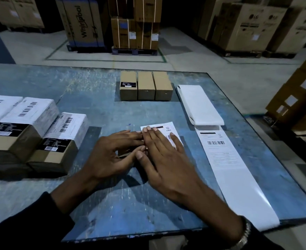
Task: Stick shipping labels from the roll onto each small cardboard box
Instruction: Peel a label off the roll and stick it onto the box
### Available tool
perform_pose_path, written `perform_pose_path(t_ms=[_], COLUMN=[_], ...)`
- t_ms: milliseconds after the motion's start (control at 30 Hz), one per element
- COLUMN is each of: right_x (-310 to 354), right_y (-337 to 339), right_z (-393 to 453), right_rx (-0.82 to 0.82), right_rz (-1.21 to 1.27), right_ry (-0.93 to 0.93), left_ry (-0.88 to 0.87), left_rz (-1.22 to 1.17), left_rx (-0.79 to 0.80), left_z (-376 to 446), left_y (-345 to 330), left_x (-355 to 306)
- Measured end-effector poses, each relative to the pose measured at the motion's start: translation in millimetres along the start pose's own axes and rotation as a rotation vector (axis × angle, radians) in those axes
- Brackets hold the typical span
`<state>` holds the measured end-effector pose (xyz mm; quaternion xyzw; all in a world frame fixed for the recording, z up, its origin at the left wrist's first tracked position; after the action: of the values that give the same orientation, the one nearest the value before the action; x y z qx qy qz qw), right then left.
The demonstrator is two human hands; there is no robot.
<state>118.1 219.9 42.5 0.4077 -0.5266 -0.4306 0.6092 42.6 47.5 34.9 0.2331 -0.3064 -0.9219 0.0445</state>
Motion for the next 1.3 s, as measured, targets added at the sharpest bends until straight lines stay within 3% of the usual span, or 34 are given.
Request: perform_pose_path(t_ms=[200, 300, 367, 467, 600, 767, 867, 1067, 1300], right_x=[-38.1, -46.5, -48.5, -29.3, -0.6, -35.9, -46.9, -48.7, -18.9], right_y=[12.5, 24.3, 33.2, 35.8, 4.5, 4.1, 3.0, 9.4, 6.4], right_z=[2.5, 0.7, -0.1, 1.6, 1.6, -1.6, -8.5, -7.8, 3.3], right_rx=[0.06, 0.139, 0.046, -0.13, -0.003, -0.004, -0.03, -0.021, -0.014], right_rz=[-0.005, 0.193, 0.276, 0.222, 0.056, 0.127, 0.126, 0.091, -0.008], right_ry=[-0.176, -0.403, -0.495, -0.356, -0.087, -0.199, -0.235, -0.231, -0.029], left_ry=[0.044, 0.026, 0.019, 0.012, -0.037, -0.054, -0.121, -0.115, -0.078], left_rz=[0.018, 0.027, 0.031, 0.036, 0.037, 0.034, 0.19, 0.209, 0.072], left_rx=[-0.001, 0.009, 0.014, 0.002, -0.003, 0.01, 0.009, 0.158, 0.128], left_z=[1.0, 2.2, 3.1, 3.8, 2.6, 1.2, 2.4, -0.1, 2.8], left_y=[0.2, 1.9, 2.6, 3.7, 5.5, 6.4, 5.1, -11.7, -4.9], left_x=[-3.6, -4.5, -5.1, -5.5, -6.8, -7.7, -10.4, -7.8, -4.6])
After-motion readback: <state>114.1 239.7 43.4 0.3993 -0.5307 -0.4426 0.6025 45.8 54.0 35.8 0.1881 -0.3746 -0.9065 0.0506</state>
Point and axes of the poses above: each hand's wrist, its own z-axis towards the middle knuckle, its own y-axis out of the back of the hand, x = y × z, the point moved 3 cm from there along z, towards the middle knuckle, and after that the axes turned 8 degrees about -y, right-handed, at the moved point
